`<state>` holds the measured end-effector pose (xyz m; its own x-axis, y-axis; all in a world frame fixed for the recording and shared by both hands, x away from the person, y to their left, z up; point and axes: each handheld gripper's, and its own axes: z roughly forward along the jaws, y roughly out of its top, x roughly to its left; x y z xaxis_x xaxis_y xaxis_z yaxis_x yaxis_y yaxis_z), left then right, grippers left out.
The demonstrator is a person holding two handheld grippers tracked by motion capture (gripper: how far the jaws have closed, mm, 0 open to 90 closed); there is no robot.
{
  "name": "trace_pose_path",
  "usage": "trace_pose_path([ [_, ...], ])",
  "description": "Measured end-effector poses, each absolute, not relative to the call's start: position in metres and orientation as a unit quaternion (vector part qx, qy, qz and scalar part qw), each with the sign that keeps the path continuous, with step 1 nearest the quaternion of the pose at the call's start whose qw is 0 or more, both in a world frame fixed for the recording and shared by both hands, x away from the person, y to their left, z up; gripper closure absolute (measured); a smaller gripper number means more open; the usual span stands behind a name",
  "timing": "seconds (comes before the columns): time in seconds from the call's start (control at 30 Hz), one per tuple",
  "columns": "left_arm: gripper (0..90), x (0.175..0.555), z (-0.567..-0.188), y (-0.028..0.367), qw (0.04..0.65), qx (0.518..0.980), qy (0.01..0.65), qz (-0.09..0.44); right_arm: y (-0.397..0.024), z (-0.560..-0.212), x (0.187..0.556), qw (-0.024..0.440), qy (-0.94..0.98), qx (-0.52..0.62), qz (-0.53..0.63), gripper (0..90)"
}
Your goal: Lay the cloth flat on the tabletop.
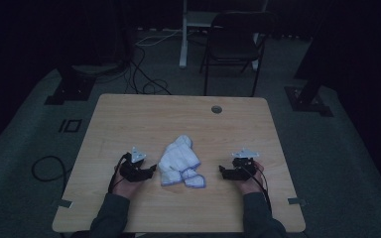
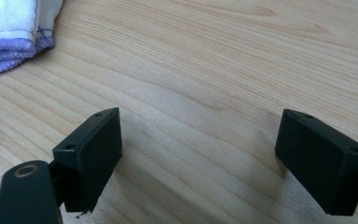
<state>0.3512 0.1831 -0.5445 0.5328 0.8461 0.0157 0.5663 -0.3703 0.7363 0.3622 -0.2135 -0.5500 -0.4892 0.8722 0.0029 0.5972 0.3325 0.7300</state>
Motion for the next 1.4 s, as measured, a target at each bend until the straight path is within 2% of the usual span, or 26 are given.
trace_pose_path([
  [0.17, 38.3, 0.351, -0.544, 0.183, 0.348, 0.803, 0.441, 0.201, -0.212, -0.549, 0.36, 0.199, 0.792, 0.464, 0.344, 18.3],
  [0.23, 40.5, 0.35, -0.544, 0.182, 0.351, 0.803, 0.439, 0.201, -0.211, -0.549, 0.358, 0.199, 0.791, 0.464, 0.346, 22.8],
  [0.33, 44.8, 0.351, -0.544, 0.183, 0.35, 0.806, 0.434, 0.198, -0.21, -0.547, 0.354, 0.202, 0.791, 0.461, 0.349, 36.4],
  [0.47, 48.0, 0.351, -0.543, 0.183, 0.351, 0.805, 0.435, 0.197, -0.208, -0.546, 0.352, 0.202, 0.789, 0.461, 0.351, 44.3],
  [0.73, 50.3, 0.351, -0.542, 0.182, 0.347, 0.807, 0.435, 0.197, -0.207, -0.545, 0.351, 0.195, 0.789, 0.46, 0.357, 51.1],
  [0.87, 54.9, 0.351, -0.541, 0.184, 0.344, 0.81, 0.434, 0.193, -0.207, -0.543, 0.348, 0.2, 0.786, 0.455, 0.367, 53.1],
  [1.23, 55.3, 0.349, -0.535, 0.189, 0.366, 0.796, 0.443, 0.188, -0.208, -0.539, 0.345, 0.2, 0.781, 0.453, 0.381, 56.6],
  [1.4, 55.1, 0.349, -0.533, 0.193, 0.379, 0.789, 0.449, 0.179, -0.204, -0.539, 0.343, 0.192, 0.787, 0.443, 0.385, 61.8],
])
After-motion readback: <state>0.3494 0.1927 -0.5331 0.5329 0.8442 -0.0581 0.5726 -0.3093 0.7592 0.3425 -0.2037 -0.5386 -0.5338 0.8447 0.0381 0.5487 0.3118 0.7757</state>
